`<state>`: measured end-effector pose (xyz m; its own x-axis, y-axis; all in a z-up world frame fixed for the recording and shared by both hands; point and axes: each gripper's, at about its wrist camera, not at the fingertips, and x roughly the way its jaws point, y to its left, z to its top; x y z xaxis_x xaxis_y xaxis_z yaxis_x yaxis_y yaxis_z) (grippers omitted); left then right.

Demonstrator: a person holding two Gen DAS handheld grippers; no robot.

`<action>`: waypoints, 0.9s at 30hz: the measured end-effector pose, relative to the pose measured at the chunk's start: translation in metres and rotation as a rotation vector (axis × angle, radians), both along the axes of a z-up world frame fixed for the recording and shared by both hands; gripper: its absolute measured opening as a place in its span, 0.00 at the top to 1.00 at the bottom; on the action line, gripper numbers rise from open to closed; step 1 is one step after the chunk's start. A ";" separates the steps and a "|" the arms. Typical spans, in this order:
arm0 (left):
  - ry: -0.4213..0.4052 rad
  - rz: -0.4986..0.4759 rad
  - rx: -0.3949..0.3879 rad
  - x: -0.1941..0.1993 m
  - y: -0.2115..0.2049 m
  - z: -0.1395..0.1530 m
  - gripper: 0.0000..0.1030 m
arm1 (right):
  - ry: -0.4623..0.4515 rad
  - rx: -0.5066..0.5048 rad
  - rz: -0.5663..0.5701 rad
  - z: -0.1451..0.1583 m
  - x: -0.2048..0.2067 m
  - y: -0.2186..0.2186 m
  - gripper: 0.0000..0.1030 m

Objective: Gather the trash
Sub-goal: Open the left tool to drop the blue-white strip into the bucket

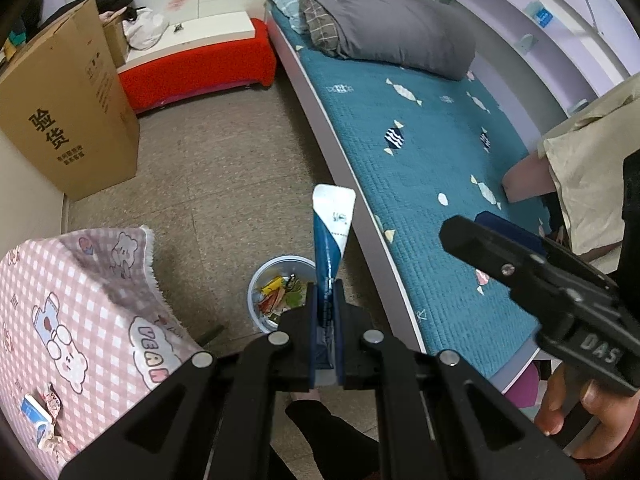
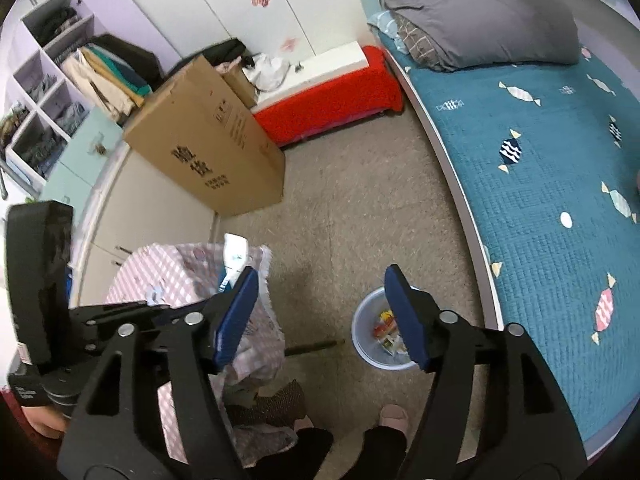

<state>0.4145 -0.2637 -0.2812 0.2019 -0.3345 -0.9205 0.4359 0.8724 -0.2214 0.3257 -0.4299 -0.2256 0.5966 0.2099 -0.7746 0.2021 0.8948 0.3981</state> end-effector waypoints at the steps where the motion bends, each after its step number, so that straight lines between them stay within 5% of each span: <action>1: -0.002 -0.003 -0.002 0.000 -0.002 0.001 0.93 | -0.019 0.003 -0.008 0.003 -0.003 -0.003 0.31; 9: -0.001 -0.038 -0.034 -0.003 -0.023 0.008 0.88 | -0.055 -0.017 -0.092 0.015 -0.018 -0.020 0.29; 11: -0.007 -0.037 -0.035 -0.004 -0.025 0.009 0.59 | -0.056 -0.016 -0.108 0.016 -0.021 -0.023 0.29; 14: -0.032 -0.021 -0.045 -0.008 -0.024 0.013 0.35 | -0.052 -0.012 -0.127 0.016 -0.024 -0.025 0.28; 27: -0.056 0.052 -0.041 -0.019 0.014 0.027 0.31 | -0.029 -0.018 -0.075 0.017 -0.024 0.006 0.28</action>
